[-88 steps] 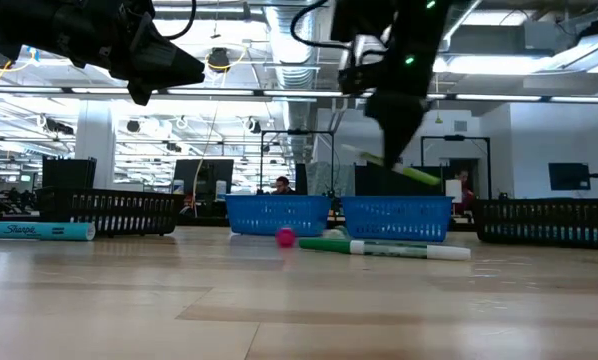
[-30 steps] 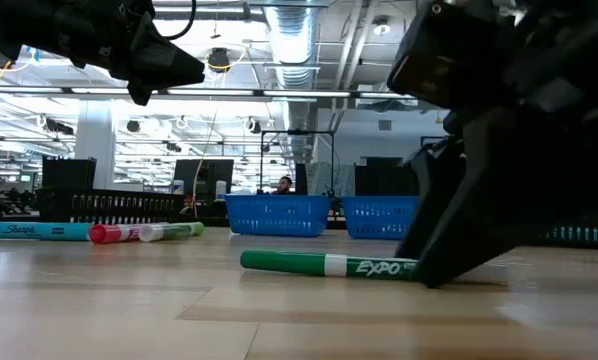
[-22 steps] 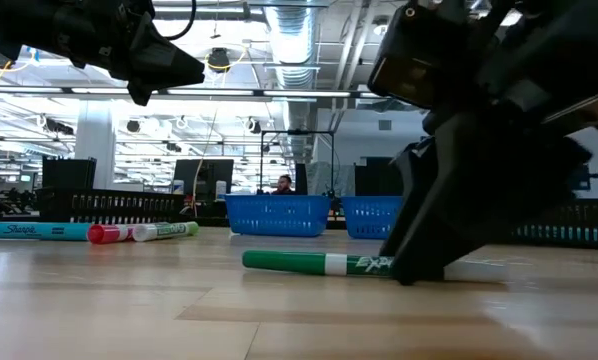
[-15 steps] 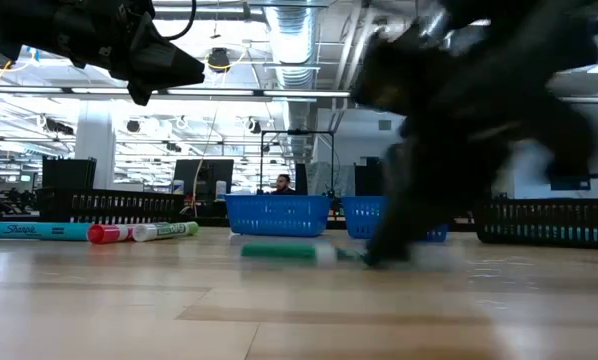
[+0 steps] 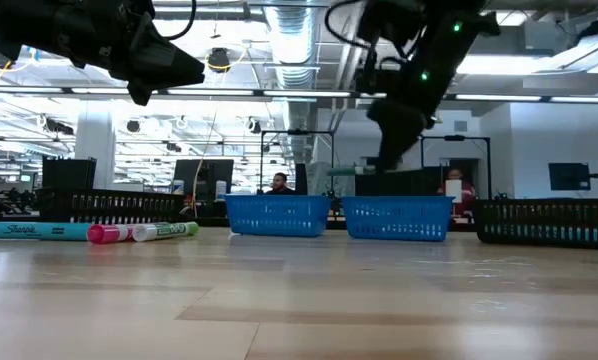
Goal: Pick & Place Markers
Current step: Put the dark green alcohol marker into the right blue bin
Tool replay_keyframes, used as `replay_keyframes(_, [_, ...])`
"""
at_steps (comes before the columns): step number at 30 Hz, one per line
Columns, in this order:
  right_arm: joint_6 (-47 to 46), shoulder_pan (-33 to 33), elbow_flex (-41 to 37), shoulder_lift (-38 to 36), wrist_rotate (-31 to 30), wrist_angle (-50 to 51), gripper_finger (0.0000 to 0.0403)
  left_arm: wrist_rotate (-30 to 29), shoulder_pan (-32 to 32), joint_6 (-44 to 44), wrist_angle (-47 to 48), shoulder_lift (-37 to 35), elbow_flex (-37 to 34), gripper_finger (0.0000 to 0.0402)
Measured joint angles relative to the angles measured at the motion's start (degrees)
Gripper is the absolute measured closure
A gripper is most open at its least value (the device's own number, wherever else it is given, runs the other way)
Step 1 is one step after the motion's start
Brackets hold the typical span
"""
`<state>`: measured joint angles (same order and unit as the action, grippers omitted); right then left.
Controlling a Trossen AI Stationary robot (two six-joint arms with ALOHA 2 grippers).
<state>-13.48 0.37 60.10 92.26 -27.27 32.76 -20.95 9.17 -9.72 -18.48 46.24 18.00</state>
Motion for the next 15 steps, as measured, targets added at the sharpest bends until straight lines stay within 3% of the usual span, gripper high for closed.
replay_keyframes(6, [4.16,-7.12,0.07,4.21,7.49,3.80,0.0375,0.02,0.00,0.00,0.00,0.00,0.00,0.0302])
replay_keyframes(10, [4.94,-8.06,0.07,6.80,9.19,2.38,0.0379,0.03,0.00,0.00,0.00,0.00,0.00,0.0302])
replay_keyframes(15, [7.84,-8.81,0.07,7.69,8.87,2.65,0.0322,1.29,0.00,-0.33,0.00,0.00,0.00,0.0302])
